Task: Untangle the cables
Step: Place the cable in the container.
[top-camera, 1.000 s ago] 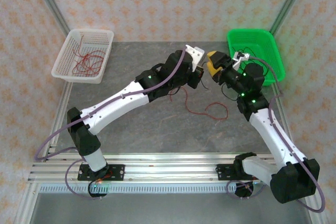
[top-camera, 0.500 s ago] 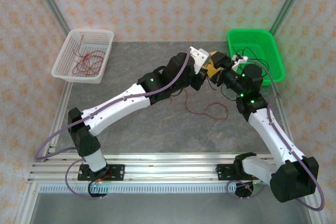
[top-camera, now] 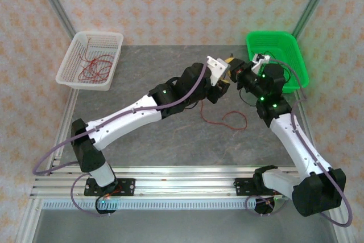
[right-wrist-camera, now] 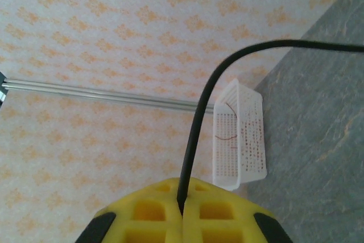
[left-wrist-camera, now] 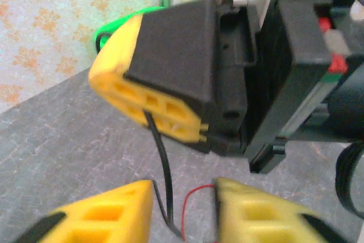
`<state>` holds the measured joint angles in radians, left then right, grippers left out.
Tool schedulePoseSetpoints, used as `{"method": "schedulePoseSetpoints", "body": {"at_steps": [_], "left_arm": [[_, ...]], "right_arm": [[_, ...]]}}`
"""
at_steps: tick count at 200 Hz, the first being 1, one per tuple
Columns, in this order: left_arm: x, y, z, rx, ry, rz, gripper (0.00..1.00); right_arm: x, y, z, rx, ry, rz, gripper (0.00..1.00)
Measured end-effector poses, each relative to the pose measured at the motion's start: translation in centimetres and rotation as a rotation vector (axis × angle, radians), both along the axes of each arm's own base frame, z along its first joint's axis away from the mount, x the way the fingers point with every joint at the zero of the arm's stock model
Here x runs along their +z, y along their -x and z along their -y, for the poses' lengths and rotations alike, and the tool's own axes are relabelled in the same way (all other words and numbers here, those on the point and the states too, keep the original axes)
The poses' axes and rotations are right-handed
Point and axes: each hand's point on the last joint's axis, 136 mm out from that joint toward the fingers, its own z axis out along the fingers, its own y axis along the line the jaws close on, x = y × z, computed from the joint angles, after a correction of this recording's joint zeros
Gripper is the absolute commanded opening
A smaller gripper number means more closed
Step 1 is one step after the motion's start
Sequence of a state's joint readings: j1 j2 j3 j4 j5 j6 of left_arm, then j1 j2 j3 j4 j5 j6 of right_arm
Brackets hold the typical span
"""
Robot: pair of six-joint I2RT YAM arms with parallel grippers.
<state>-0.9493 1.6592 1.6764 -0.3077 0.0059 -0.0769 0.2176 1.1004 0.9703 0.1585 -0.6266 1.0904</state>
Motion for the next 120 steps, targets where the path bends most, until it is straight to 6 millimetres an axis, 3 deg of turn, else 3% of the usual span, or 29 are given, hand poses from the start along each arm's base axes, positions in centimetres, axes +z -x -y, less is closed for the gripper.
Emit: {"method": "schedulePoseSetpoints", "body": {"at_steps": [28,56,84,104,120], "left_arm": [[1.9,0.3,-1.5,0.038,0.043,0.034,0.59],[3.7,0.9,-3.8,0.097,0.089,0.064,0.60],[4.4,1.3,-5.8,0.149,0.120,0.073,0.60],[4.5,1.2,-6.0,0.166,0.136,0.071,0.59],[3.4,1.2,-6.4,0.182,0.127,0.053,0.58]], "right_arm": [[2.9,-1.9,2.5,-0.100,0.159,0.102,0.00],[4.1,-4.9,8.7,-0.289,0.346,0.149,0.00],[2.2,-8.4,14.8,-0.434,0.495,0.099,0.00],[-1.3,-10.0,16.8,-0.442,0.558,0.005,0.00],[-2.2,-12.8,18.9,-0.460,0.592,-0.013,0.00]]}}
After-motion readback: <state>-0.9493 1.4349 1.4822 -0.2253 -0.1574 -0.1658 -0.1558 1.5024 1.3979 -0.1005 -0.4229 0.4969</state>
